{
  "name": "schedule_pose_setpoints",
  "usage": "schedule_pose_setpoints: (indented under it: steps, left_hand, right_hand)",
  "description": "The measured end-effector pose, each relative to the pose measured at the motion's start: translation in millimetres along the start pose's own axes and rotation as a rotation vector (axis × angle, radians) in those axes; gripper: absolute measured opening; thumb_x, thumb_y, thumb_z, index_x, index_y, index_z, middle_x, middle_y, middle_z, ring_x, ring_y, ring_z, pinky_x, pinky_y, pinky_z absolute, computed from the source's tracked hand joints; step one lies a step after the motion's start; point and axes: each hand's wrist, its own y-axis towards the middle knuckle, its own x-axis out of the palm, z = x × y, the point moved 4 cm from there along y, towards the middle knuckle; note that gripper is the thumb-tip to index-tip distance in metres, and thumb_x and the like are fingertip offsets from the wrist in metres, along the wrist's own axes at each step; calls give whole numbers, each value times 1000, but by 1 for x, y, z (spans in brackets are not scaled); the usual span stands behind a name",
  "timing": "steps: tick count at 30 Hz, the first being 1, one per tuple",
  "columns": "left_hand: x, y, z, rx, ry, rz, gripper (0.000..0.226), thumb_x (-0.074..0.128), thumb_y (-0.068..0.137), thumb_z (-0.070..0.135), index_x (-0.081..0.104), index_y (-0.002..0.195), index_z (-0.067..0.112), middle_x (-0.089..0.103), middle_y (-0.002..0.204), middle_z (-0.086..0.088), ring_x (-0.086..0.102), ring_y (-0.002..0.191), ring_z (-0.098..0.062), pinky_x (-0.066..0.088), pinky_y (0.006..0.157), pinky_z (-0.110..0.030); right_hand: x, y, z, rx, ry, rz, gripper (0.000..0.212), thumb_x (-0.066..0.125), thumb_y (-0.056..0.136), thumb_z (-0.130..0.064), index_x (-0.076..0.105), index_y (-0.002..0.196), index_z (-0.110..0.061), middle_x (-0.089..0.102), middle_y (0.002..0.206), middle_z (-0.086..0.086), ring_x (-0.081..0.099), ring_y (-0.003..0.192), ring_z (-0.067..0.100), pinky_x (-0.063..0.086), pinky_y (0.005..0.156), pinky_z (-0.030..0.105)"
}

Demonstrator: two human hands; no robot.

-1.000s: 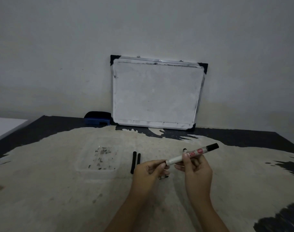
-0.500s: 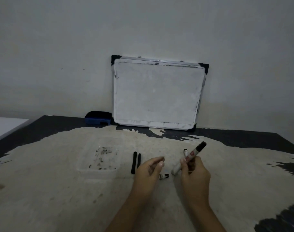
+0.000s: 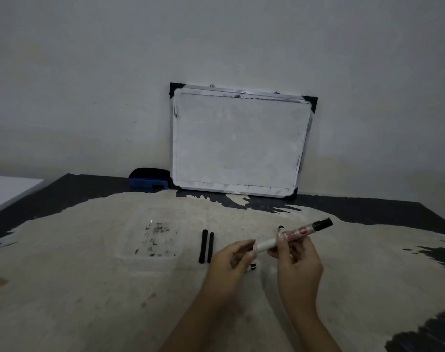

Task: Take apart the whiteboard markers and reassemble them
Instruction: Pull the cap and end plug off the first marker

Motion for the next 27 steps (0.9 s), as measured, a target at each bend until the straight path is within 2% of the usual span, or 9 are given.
schedule_pose_setpoints:
  steps: [3, 6, 11, 14, 19, 22, 24, 26, 27]
  left_hand:
    - [0, -1, 3, 17, -1, 10, 28, 59, 86, 8, 61, 103, 31, 69, 98, 7, 67, 92, -9, 55, 80, -20]
    - [-4, -1, 2, 24, -15, 77, 23, 59, 86, 7, 66, 98, 25, 73, 91, -1, 69, 85, -13, 57, 81, -28]
    - [-7, -1, 4, 48, 3, 125, 22, 59, 86, 7, 67, 89, 27, 73, 83, -1, 69, 79, -11, 56, 77, -23]
    - [-8, -1, 4, 50, 2, 130, 19, 56, 88, 10, 66, 93, 25, 72, 87, -2, 69, 80, -10, 55, 76, -21]
    - [-5, -1, 6, 45, -14, 93, 23, 59, 87, 16, 62, 109, 18, 69, 97, -1, 70, 82, -12, 55, 76, -20]
    - [-9, -2, 10, 72, 2, 128, 20, 61, 85, 12, 65, 101, 22, 70, 89, 1, 69, 78, -12, 55, 73, -20]
    - [-12, -2, 9, 62, -10, 179, 19, 62, 83, 10, 67, 96, 23, 71, 86, 2, 69, 76, -11, 56, 72, -21]
    - [-15, -2, 8, 47, -17, 229, 18, 63, 82, 9, 68, 96, 19, 72, 84, 2, 70, 74, -11, 57, 73, -23]
    - [-16, -2, 8, 41, -20, 245, 18, 63, 82, 9, 69, 97, 17, 72, 83, 2, 70, 74, -11, 57, 72, -22]
  right_hand:
    - [0, 1, 1, 35, 33, 4, 11, 59, 88, -12, 64, 96, -7, 69, 80, 2, 71, 72, 13, 58, 61, 17]
    - [-2, 3, 3, 87, 84, 15, 15, 58, 89, -13, 64, 97, -2, 69, 82, 7, 71, 71, 11, 58, 60, 17]
    - [-6, 6, 7, 171, 158, 40, 22, 57, 90, -16, 64, 100, 2, 70, 89, 8, 71, 69, 10, 58, 59, 16]
    - [-9, 8, 10, 229, 210, 50, 22, 57, 90, -18, 64, 99, 1, 72, 93, 10, 72, 70, 15, 58, 59, 16]
    - [0, 2, 6, 330, 327, -43, 21, 56, 90, -12, 64, 103, 3, 70, 85, 9, 72, 64, 10, 58, 59, 17]
    - [7, -3, 4, 387, 369, -113, 12, 55, 90, -8, 63, 99, -4, 68, 87, 17, 70, 63, 11, 57, 56, 16]
    - [7, -3, 7, 380, 290, -97, 20, 56, 90, -12, 61, 107, -3, 68, 99, 17, 70, 74, 14, 58, 61, 18]
    - [1, 1, 9, 286, -7, -20, 45, 58, 89, -21, 46, 130, -7, 56, 128, 13, 63, 103, 22, 55, 83, 28]
    - [-3, 3, 4, 192, -159, 12, 57, 58, 89, -22, 35, 140, -10, 46, 139, 11, 54, 119, 25, 47, 96, 33]
